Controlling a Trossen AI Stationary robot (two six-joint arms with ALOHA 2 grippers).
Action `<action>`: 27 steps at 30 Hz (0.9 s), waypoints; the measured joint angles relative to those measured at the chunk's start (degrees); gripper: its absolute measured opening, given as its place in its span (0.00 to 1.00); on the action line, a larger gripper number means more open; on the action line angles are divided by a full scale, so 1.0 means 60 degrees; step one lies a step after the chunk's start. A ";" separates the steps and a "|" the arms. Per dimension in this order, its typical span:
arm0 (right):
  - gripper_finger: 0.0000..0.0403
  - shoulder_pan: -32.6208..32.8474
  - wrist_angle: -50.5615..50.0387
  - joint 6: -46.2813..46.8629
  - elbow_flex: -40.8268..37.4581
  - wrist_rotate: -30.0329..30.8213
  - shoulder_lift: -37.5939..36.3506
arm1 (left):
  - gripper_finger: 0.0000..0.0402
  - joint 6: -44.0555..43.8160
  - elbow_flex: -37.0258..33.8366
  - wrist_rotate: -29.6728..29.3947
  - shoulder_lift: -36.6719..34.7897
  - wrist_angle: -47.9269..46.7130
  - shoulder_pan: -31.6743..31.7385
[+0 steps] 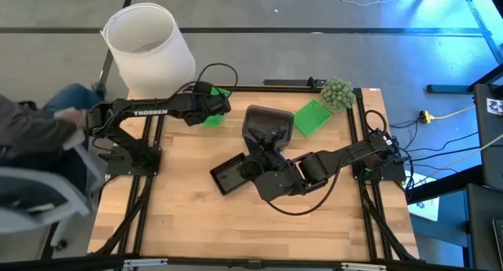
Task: Stack baskets by color
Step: Move the bottom green basket to the top of the table
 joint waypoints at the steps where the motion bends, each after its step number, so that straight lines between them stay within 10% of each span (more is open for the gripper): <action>1: 0.40 0.0000 -0.0003 0.0000 0.0000 0.0001 0.0000 | 0.00 0.0006 0.0000 -0.0049 0.0000 -0.0030 0.0004; 27: 0.40 -0.0004 -0.0019 0.0036 -0.0004 -0.0004 0.0000 | 0.00 0.1536 -0.0004 0.1725 0.1086 0.0146 -0.0018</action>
